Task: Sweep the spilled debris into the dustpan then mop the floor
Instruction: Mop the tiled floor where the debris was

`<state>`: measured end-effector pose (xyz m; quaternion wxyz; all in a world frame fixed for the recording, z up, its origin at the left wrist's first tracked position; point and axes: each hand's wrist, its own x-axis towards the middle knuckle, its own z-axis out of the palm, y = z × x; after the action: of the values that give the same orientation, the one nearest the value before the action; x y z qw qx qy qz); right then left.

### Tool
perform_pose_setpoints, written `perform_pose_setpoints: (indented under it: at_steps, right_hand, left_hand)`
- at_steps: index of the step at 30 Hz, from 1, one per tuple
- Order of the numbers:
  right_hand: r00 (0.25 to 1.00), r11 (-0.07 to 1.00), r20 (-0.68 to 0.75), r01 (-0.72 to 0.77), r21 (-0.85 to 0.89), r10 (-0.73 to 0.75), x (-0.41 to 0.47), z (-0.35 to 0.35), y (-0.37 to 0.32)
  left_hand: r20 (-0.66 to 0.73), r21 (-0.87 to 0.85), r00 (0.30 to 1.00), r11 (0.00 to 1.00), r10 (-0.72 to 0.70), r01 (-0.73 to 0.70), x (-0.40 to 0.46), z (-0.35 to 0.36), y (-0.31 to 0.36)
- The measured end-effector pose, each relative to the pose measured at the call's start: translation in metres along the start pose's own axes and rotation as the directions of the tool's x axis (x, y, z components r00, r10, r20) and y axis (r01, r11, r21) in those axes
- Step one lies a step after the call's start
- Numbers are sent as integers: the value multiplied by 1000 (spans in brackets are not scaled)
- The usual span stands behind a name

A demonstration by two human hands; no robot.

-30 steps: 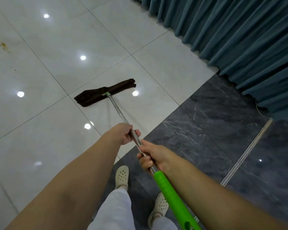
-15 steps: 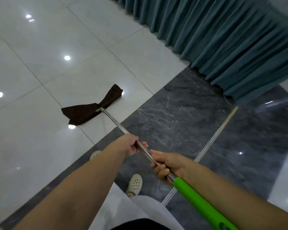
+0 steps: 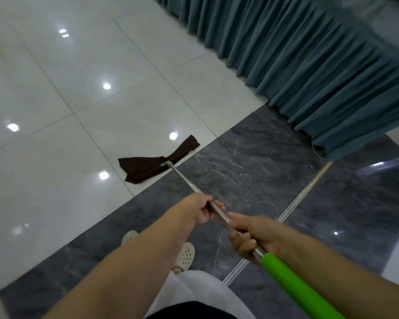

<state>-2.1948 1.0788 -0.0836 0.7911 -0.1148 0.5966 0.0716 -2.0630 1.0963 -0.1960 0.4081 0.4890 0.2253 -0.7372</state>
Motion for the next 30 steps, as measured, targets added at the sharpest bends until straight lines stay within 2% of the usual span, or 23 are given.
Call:
perform_pose_setpoints:
  at_steps: [8, 14, 20, 30]
  right_hand:
    - [999, 970, -30, 19, -244, -27, 30, 103, -23]
    - [1000, 946, 6, -21, -325, 24, 68, 194, -24]
    - [992, 912, 65, -71, -405, 106, 114, 290, -19]
    - [970, 861, 140, -103, -498, 197, 175, 415, -4]
  left_hand:
    - [-7, -205, 997, 975, 82, -81, -17, -68, 68]
    - [-59, -340, 989, 929, 133, -145, -44, -149, 124]
    - [-150, -479, 972, 847, 179, -230, -74, -237, 176]
    - [-331, -677, 923, 632, 196, -377, -95, -348, 240]
